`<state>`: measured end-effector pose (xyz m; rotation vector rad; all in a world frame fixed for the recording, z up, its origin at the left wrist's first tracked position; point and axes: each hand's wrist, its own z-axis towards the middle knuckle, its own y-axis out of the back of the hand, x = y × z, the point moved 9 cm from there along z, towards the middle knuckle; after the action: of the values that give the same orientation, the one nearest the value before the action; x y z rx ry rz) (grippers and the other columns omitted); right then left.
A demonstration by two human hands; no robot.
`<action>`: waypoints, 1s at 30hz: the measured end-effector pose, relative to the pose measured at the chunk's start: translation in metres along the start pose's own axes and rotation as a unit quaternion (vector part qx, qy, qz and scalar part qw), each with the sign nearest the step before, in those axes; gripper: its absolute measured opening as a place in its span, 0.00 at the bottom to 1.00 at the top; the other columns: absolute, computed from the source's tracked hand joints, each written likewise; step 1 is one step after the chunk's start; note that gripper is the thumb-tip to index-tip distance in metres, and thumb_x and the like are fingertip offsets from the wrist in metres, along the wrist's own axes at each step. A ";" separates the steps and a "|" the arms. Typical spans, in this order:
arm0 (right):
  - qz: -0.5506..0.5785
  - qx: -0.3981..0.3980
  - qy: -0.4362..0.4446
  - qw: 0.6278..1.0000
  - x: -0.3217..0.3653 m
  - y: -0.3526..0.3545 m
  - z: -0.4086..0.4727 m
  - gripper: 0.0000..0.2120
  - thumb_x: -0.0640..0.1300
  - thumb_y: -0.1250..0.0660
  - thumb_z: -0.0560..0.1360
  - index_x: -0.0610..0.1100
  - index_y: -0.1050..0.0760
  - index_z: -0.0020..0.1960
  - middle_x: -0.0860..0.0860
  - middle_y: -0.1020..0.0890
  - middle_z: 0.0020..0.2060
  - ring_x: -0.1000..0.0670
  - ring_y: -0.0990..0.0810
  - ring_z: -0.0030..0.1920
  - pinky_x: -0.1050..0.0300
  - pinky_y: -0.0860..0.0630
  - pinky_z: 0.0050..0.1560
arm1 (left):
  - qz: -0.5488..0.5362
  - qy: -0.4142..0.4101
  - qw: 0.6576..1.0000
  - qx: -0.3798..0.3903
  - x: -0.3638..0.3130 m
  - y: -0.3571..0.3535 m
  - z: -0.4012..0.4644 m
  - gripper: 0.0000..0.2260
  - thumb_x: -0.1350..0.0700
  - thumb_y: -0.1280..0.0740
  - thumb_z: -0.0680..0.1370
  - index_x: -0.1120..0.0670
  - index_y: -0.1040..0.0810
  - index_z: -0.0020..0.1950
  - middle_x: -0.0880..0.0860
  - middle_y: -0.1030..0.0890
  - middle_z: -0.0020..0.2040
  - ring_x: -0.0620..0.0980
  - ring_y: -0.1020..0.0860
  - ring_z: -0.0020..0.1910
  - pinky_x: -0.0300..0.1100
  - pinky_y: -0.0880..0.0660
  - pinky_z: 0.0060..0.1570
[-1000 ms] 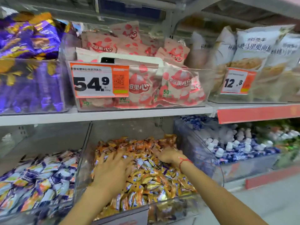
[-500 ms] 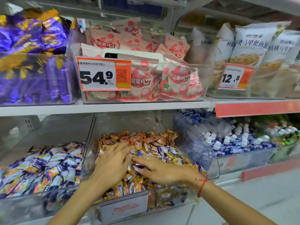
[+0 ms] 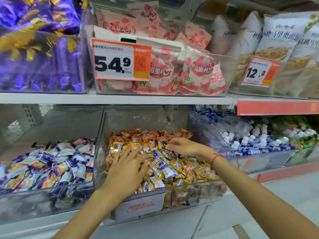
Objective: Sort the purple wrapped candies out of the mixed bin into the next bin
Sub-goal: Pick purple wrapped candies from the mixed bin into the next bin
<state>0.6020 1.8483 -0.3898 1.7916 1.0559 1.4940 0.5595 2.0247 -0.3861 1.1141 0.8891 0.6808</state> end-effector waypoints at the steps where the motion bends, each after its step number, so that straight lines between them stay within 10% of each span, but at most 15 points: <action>1: -0.017 0.019 -0.010 1.000 0.000 -0.015 0.012 0.29 0.58 0.44 0.81 0.40 0.37 0.74 0.45 0.34 0.73 0.45 0.34 0.72 0.54 0.37 0.70 | 0.004 -0.002 1.000 -0.010 -0.001 0.003 0.000 0.18 0.46 0.49 0.84 0.40 0.38 0.74 0.45 0.45 0.78 0.48 0.53 0.78 0.50 0.57 0.75; 7: 0.026 -0.016 0.071 0.997 0.028 -0.033 0.004 0.20 0.56 0.33 0.76 0.40 0.23 0.56 0.44 0.20 0.55 0.47 0.22 0.55 0.48 0.27 0.62 | -0.005 -0.005 0.996 -0.091 0.000 0.015 -0.002 0.16 0.47 0.48 0.83 0.42 0.28 0.68 0.43 0.34 0.73 0.47 0.42 0.75 0.44 0.50 0.72; 12: -0.030 -0.097 0.158 0.982 0.048 -0.015 -0.035 0.09 0.37 0.29 0.71 0.49 0.18 0.47 0.57 0.20 0.41 0.64 0.24 0.39 0.69 0.30 0.42 | -0.064 -0.022 0.985 -0.156 -0.005 0.030 -0.007 0.15 0.48 0.45 0.83 0.45 0.27 0.67 0.42 0.29 0.68 0.43 0.36 0.70 0.39 0.44 0.70; 19: 0.068 -0.098 0.172 0.978 0.043 -0.012 -0.044 0.26 0.41 0.32 0.76 0.53 0.35 0.71 0.56 0.25 0.64 0.54 0.21 0.58 0.55 0.20 0.52 | -0.167 -0.107 0.968 -0.153 -0.028 0.044 -0.014 0.18 0.42 0.47 0.82 0.37 0.36 0.72 0.31 0.33 0.64 0.30 0.36 0.63 0.28 0.38 0.58; 30: 0.368 -0.218 0.147 0.892 0.030 0.032 -0.066 0.04 0.42 0.25 0.69 0.45 0.15 0.45 0.57 0.16 0.34 0.62 0.19 0.36 0.71 0.26 0.37 | -0.155 -0.060 0.976 -0.143 -0.015 0.033 -0.005 0.17 0.40 0.46 0.81 0.41 0.26 0.65 0.38 0.24 0.58 0.39 0.28 0.60 0.36 0.33 0.59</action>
<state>0.5466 1.8532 -0.3337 1.7321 0.0745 2.2811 0.5473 2.0247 -0.3522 0.7309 0.8106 0.4599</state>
